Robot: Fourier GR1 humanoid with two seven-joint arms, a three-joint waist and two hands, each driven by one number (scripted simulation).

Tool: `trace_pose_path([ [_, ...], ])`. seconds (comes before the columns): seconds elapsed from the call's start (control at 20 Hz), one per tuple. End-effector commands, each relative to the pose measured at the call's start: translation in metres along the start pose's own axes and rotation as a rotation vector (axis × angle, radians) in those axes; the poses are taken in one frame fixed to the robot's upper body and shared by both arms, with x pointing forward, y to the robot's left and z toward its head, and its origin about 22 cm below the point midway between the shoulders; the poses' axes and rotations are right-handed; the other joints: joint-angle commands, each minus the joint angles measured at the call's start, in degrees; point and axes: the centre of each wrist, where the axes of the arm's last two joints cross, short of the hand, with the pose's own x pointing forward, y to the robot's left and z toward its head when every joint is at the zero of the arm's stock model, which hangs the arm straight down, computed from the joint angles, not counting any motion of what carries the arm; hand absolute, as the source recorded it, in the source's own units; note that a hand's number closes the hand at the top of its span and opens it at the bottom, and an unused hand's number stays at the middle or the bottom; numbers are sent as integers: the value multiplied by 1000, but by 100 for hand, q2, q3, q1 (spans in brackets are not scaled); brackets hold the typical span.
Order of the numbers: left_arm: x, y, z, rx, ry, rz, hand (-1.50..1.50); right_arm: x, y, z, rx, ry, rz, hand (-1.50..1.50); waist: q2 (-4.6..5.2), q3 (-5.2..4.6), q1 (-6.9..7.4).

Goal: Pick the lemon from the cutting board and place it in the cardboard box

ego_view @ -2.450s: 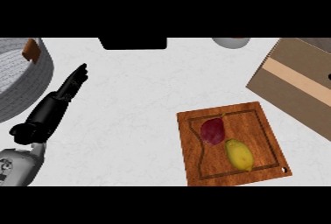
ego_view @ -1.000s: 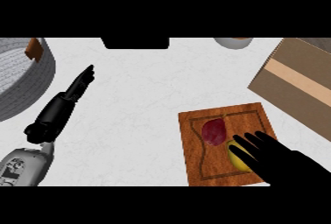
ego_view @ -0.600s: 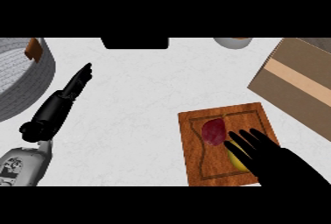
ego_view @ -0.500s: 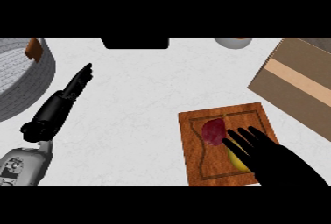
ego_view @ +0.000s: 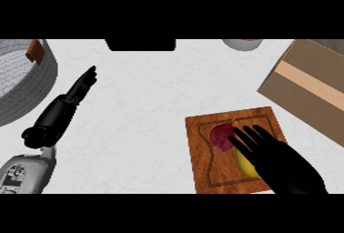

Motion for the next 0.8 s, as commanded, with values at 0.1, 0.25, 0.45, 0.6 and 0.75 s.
trace_pose_path([
  [0.1,-1,-8,15,-7,4,4,0,-2,18,-10,26,-37,-9,-150,-4,1,10],
  [0.25,0,5,7,-3,-11,-3,0,3,20,-14,44,-15,-29,-150,-1,0,0],
  [0.45,-13,1,10,2,0,6,0,-20,33,-38,29,23,11,-150,4,1,8],
  [0.6,-7,11,10,-2,-22,-6,0,-6,56,-44,33,45,3,-150,3,1,1],
  [0.75,12,2,5,15,7,3,0,-17,53,-28,39,56,11,-150,-4,2,-8],
])
